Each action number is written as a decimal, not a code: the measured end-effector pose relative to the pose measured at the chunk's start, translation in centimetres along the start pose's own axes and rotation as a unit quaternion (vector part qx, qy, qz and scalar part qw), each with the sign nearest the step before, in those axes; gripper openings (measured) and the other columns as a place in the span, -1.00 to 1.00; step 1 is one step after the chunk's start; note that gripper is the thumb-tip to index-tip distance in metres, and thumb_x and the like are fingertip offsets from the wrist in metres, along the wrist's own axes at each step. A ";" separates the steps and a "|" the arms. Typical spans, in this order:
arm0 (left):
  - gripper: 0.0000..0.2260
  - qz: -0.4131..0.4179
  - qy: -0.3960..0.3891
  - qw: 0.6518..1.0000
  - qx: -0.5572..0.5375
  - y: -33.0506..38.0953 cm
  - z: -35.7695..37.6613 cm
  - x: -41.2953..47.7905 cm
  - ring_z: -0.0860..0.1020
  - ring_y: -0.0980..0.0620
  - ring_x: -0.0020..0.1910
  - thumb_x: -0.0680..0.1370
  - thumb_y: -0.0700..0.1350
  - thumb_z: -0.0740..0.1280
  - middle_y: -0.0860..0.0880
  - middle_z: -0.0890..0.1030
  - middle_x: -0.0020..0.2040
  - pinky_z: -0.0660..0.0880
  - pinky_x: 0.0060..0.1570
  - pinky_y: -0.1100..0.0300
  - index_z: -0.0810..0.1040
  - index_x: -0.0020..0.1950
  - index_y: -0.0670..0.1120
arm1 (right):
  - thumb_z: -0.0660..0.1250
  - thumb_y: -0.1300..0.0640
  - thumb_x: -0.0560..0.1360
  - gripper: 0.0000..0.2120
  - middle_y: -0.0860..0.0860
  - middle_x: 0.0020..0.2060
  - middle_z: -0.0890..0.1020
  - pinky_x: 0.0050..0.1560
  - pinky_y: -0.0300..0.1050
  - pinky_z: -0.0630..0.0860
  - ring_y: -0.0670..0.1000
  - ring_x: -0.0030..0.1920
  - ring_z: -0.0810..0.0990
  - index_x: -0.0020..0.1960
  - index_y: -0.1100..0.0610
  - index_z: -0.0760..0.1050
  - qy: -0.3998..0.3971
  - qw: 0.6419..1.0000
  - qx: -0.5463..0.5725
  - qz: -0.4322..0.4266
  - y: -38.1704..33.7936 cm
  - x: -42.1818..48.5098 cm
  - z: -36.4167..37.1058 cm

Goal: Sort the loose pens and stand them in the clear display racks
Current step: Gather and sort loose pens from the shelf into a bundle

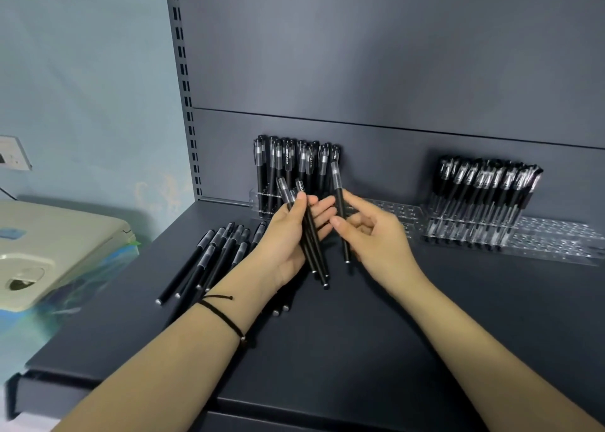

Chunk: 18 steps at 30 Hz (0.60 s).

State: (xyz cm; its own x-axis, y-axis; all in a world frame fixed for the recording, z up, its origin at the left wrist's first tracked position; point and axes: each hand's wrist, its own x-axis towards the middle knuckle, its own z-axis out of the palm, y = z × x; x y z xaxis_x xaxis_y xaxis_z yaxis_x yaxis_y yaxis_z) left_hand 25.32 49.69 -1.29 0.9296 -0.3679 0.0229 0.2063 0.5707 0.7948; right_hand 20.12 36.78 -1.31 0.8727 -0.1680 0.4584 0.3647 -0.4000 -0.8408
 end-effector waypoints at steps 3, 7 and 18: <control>-0.67 -0.025 -0.022 0.999 -0.018 0.2 0.3 -0.3 0.69 -0.06 -0.01 0.69 -0.01 0.08 -0.16 0.68 0.10 0.64 -0.11 0.09 0.46 0.22 -0.23 | 0.42 0.19 0.50 -0.64 -0.05 -0.35 0.64 -0.17 -0.15 0.57 -0.03 -0.35 0.57 0.18 -0.20 0.56 -0.023 0.999 -0.015 -0.019 0.1 -0.3 0.3; -0.72 -0.017 -0.047 0.995 -0.086 0.3 0.6 -0.6 0.68 -0.03 0.03 0.69 -0.01 0.07 -0.13 0.68 0.09 0.65 -0.12 0.01 0.42 0.23 -0.17 | 0.43 0.18 0.49 -0.80 -0.06 -0.43 0.62 -0.39 -0.26 0.44 -0.14 -0.47 0.48 0.03 -0.09 0.65 -0.022 1.000 -0.006 0.003 -0.2 -0.7 1.1; -0.82 0.081 -0.012 0.995 -0.048 6.8 -1.5 0.2 0.56 0.12 -0.40 0.68 -0.08 0.15 0.04 0.52 -0.36 0.64 -0.28 0.16 0.52 0.02 -0.08 | 0.34 0.11 0.56 -0.79 0.06 -0.35 0.62 -0.54 -0.28 0.37 -0.08 -0.46 0.50 -0.19 0.19 0.62 -0.114 0.983 0.024 0.145 -3.2 -0.2 2.6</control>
State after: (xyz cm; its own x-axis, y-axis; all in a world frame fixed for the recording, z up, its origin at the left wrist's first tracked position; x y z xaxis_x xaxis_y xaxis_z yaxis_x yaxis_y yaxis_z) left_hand 27.36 54.57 3.17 0.9457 -0.2819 0.1618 0.0835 0.6918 0.7172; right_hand 19.60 40.46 0.56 0.9902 -0.0602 0.1259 0.1002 -0.3216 -0.9415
